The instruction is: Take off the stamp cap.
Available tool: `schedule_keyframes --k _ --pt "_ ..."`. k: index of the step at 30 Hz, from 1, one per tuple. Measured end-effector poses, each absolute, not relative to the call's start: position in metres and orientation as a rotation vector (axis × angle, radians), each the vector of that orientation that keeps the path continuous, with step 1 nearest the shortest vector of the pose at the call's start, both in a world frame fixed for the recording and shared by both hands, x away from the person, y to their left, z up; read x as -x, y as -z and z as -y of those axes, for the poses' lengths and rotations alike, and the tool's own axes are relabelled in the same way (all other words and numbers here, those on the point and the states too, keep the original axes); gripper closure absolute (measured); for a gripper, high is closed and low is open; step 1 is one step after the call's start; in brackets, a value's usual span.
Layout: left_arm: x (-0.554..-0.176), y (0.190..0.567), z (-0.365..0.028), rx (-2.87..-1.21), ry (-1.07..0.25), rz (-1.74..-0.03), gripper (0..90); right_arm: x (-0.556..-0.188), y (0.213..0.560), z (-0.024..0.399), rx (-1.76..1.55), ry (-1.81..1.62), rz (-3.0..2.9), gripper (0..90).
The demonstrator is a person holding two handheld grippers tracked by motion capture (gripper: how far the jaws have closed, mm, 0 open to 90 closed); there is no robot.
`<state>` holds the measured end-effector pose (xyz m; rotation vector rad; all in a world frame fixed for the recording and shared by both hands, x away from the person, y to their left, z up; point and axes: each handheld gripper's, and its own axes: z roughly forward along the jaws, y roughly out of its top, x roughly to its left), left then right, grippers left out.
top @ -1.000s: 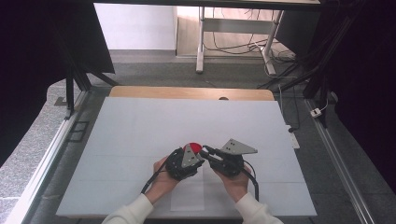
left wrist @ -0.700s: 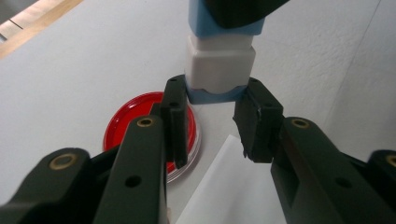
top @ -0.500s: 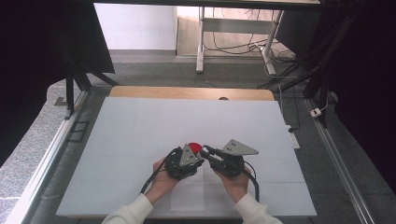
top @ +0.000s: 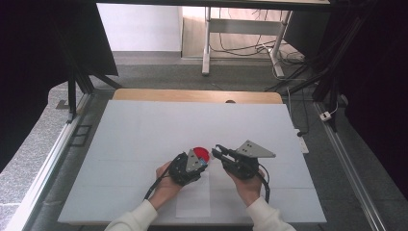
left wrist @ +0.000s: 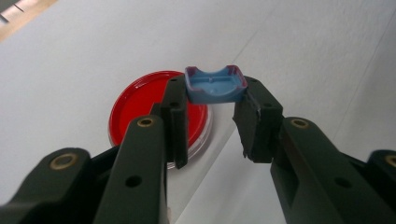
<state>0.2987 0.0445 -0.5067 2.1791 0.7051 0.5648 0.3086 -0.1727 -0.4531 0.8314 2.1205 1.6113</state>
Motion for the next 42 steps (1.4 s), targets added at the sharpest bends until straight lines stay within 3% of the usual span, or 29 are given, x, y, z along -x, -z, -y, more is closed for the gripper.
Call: schedule_keyframes --k 12,42 --pt "-0.299 0.502 -0.051 -2.133 -0.557 -0.714 66.0 -0.311 0.454 0.175 -0.83 -1.597 -2.138 75.2" --pt "-0.293 0.48 -0.11 -2.038 -0.486 -0.787 65.8 -0.311 0.458 0.176 -0.816 -1.595 -2.176 75.1"
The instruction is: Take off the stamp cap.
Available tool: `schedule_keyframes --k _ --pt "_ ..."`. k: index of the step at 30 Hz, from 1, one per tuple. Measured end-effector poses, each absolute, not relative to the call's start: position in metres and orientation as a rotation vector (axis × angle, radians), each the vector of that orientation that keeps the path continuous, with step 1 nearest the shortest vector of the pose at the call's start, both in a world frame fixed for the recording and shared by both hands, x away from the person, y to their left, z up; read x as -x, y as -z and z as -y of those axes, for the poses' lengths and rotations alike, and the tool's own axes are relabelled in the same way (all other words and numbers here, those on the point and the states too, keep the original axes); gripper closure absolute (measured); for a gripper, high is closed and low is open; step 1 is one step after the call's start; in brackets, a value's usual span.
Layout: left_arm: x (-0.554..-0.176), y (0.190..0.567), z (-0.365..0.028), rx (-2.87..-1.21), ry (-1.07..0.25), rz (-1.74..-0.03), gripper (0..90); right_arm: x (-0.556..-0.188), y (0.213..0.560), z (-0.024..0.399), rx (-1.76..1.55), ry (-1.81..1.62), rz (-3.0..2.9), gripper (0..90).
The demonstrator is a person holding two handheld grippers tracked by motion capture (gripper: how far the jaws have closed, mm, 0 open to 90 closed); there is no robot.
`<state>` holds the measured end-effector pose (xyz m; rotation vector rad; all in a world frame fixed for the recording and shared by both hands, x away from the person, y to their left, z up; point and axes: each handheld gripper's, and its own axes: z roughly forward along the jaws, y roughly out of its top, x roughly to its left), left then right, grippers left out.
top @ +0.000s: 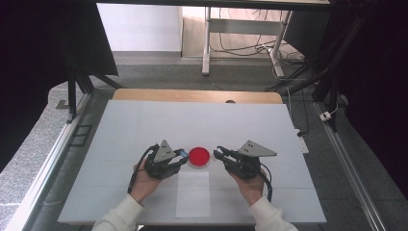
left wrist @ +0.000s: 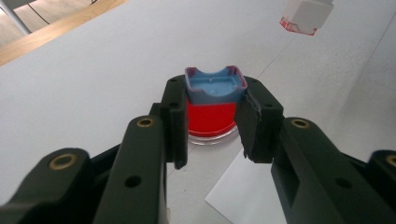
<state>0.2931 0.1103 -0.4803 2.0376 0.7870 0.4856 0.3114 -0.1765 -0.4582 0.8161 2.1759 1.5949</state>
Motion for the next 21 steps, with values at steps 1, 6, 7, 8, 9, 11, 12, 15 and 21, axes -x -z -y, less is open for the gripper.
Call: schedule_keyframes --k 1,6,7,8,9,11,12,15,21 --pt "-0.293 0.48 -0.111 -2.037 -0.487 -0.789 65.8 -0.311 0.458 0.177 -0.816 -1.595 -2.177 75.0" --pt "-0.292 0.479 -0.115 -2.039 -0.486 -0.787 65.8 -0.311 0.458 0.177 -0.815 -1.595 -2.176 75.1" --pt "-0.292 0.478 -0.115 -2.036 -0.484 -0.789 65.8 -0.311 0.458 0.177 -0.814 -1.595 -2.176 75.1" --pt "-0.292 0.478 -0.116 -2.035 -0.483 -0.789 65.8 -0.311 0.458 0.177 -0.814 -1.594 -2.175 75.0" --pt "-0.291 0.478 -0.117 -2.035 -0.483 -0.79 65.8 -0.311 0.458 0.177 -0.815 -1.594 -2.175 75.0" --pt "-0.291 0.477 -0.119 -2.032 -0.478 -0.791 65.8 -0.312 0.458 0.178 -0.815 -1.596 -2.176 75.0" --pt "-0.291 0.477 -0.119 -2.03 -0.477 -0.793 65.8 -0.312 0.458 0.178 -0.815 -1.595 -2.176 75.0" --pt "-0.29 0.475 -0.122 -2.029 -0.48 -0.789 65.8 -0.312 0.458 0.178 -0.816 -1.592 -2.177 75.0" --pt "-0.283 0.472 -0.133 -2.021 -0.48 -0.802 65.8 -0.313 0.459 0.178 -0.822 -1.587 -2.179 75.0"
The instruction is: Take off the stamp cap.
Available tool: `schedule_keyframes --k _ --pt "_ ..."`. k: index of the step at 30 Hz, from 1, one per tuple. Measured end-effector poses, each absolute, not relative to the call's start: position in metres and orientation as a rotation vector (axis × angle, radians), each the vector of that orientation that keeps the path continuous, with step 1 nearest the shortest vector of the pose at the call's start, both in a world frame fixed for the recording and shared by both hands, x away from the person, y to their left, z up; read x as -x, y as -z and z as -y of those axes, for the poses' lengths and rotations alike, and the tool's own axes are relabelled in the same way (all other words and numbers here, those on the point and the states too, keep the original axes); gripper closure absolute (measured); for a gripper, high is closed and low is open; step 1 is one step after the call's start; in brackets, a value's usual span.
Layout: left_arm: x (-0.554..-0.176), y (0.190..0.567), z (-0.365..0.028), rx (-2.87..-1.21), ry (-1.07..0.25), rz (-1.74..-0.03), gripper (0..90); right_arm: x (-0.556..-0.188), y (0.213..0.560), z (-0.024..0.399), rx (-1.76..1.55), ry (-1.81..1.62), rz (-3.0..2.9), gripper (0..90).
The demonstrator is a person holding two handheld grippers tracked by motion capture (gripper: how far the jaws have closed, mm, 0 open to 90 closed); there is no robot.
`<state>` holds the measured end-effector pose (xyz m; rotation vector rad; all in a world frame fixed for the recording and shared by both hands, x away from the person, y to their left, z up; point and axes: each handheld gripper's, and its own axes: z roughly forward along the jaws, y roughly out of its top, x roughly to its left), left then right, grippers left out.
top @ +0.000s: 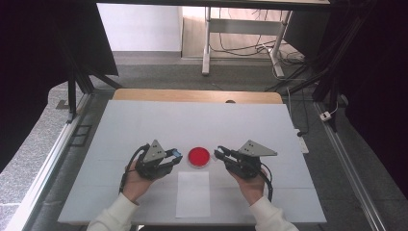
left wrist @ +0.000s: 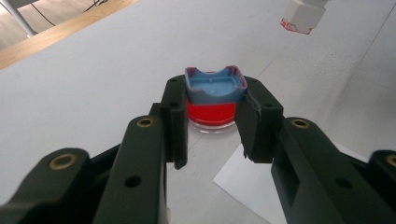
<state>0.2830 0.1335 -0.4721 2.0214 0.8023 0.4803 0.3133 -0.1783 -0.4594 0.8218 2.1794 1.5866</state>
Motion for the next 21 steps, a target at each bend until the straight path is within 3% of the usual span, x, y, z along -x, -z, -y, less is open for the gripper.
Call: schedule_keyframes --k 21 --pt "-0.238 0.479 -0.208 -1.943 -0.509 -0.944 65.7 -0.324 0.464 0.178 -0.815 -1.57 -2.203 75.0"
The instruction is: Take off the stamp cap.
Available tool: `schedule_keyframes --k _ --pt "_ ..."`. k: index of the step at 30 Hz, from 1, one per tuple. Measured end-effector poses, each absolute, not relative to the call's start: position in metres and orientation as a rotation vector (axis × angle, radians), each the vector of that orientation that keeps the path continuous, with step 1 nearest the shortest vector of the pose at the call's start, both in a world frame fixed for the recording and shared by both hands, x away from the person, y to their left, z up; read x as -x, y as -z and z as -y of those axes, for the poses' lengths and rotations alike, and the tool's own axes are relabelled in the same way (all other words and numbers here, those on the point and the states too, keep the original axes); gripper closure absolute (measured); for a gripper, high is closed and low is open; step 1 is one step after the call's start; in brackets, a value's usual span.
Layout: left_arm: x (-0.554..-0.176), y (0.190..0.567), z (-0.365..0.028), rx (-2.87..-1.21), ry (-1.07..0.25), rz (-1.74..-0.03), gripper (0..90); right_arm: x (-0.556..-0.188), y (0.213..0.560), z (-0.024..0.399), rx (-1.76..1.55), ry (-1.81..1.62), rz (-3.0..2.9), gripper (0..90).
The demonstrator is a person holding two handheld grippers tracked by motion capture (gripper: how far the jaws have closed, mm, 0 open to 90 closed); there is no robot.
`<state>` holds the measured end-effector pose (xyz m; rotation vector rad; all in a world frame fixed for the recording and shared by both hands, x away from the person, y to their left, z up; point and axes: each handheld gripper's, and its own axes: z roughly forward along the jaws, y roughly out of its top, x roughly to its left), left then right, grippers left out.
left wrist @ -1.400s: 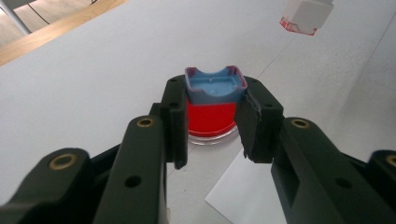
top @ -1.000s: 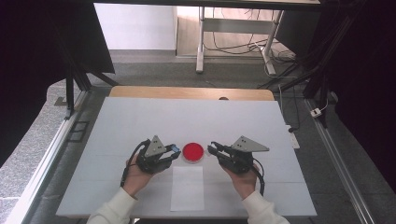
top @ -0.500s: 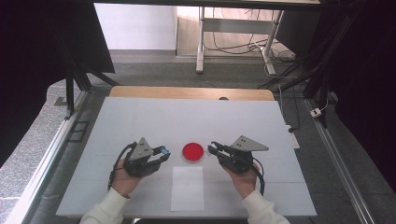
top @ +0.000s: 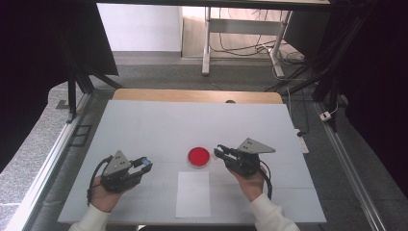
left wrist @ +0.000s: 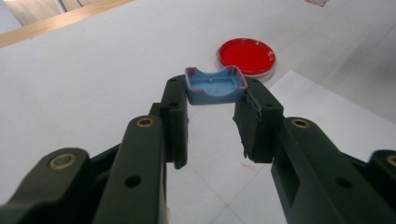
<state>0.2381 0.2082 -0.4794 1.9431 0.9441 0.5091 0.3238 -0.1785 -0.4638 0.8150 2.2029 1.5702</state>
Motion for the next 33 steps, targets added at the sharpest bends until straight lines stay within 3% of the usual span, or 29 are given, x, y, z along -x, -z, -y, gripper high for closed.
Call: schedule_keyframes --k 8,33 --pt "-0.232 0.491 -0.223 -1.932 -0.494 -0.993 65.7 -0.322 0.46 0.183 -0.807 -1.562 -2.18 75.0" --pt "-0.235 0.5 -0.22 -1.954 -0.472 -0.99 65.6 -0.321 0.457 0.179 -0.751 -1.535 -2.184 75.0"
